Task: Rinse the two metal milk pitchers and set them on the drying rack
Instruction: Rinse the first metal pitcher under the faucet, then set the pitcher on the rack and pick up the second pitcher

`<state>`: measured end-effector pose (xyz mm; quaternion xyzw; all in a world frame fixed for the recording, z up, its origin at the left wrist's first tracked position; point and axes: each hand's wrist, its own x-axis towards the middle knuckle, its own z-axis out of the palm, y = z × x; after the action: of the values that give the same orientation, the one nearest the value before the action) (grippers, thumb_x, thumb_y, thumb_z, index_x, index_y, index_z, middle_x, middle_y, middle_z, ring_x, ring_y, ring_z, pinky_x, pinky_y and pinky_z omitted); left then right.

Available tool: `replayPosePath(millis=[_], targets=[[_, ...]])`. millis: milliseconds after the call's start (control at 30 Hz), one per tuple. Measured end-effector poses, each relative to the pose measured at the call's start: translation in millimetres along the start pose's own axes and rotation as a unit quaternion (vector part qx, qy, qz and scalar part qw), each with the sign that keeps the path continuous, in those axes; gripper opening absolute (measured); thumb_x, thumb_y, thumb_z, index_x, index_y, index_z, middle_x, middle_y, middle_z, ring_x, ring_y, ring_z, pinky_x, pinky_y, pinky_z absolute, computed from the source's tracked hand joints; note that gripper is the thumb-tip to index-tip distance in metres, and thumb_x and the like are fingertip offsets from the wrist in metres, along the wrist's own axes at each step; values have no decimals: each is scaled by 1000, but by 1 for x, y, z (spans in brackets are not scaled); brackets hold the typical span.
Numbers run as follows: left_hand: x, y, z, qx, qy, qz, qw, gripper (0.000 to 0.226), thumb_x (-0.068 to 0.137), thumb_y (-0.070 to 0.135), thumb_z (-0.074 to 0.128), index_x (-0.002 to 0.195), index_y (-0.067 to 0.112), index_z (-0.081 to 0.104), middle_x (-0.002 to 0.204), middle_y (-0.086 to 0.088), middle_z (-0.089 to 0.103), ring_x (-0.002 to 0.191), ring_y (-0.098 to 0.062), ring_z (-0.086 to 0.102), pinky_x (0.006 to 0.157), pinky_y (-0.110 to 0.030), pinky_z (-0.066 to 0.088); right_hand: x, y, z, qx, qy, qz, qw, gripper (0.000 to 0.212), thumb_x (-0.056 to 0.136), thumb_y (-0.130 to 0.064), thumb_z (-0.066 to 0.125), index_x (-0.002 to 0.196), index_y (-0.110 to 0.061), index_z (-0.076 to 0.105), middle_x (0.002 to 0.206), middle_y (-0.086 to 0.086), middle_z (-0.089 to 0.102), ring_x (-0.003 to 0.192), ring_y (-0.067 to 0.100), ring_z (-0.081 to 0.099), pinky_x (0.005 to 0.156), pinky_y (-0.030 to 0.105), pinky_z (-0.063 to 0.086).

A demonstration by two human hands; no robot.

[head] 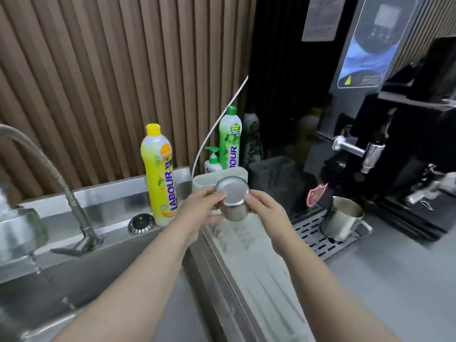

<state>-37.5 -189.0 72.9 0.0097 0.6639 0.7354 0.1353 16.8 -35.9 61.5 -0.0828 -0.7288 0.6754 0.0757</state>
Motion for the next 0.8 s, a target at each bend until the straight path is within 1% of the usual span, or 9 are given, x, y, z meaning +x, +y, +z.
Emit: replayPosePath(millis=[67,167,333,433,467,533,667,733,800], targets=[[24,-6,11,-7,21,-7,1000,33,85,17,65,117,9,59,107,-7,61,92,-19,61,73,-35,56,23,8,-7,13,0,37,999,23,77,-40,68,94,-25,71,97,0,70,92,14,62,99,38,48],[57,-24,19,9,40,-28,999,38,84,17,67,119,6,58,112,-9,61,98,-24,61,75,-36,56,50,26,-9,33,4,81,996,19,75,-41,68,79,-23,69,86,1,64,86,19,58,90,36,48],[81,-52,26,61,71,-81,992,26,81,22,69,100,7,59,100,-11,63,78,-19,59,53,-22,49,63,39,-6,40,42,133,989,27,88,-30,57,100,-8,67,88,3,59,84,18,52,66,26,41],[87,-59,29,67,76,-76,992,22,81,22,70,94,9,58,96,-11,63,75,-21,59,57,-27,52,62,38,-9,31,54,138,988,28,90,-27,55,104,-5,64,108,18,66,106,36,58,80,35,45],[88,-60,28,68,72,-78,992,22,81,22,70,95,10,58,96,-11,63,77,-22,60,60,-29,54,61,36,-10,24,53,141,988,27,91,-27,54,105,-7,65,119,17,64,116,33,56,86,37,47],[85,-56,29,71,66,-78,992,22,81,22,70,95,11,58,100,-11,64,82,-24,61,69,-34,56,61,36,-10,12,53,129,990,25,90,-29,56,106,-13,65,123,13,63,110,24,59,78,29,48],[59,-39,38,242,134,112,955,15,84,24,65,95,15,61,88,-2,62,76,-19,54,69,-28,45,39,44,-26,-41,109,105,988,32,86,-33,57,114,-19,64,112,-1,66,95,13,59,77,25,46],[37,-31,55,255,101,204,940,6,86,20,61,91,16,62,80,2,60,72,-14,52,65,-21,43,10,54,-52,-57,147,110,981,22,87,-27,54,106,-23,65,100,-7,65,86,14,58,71,26,46],[25,-35,80,238,33,221,945,4,86,16,61,84,18,64,77,1,60,69,-12,52,63,-15,43,-21,69,-85,-54,210,118,969,14,86,-20,53,92,-26,64,88,-8,64,72,13,56,60,26,44]])
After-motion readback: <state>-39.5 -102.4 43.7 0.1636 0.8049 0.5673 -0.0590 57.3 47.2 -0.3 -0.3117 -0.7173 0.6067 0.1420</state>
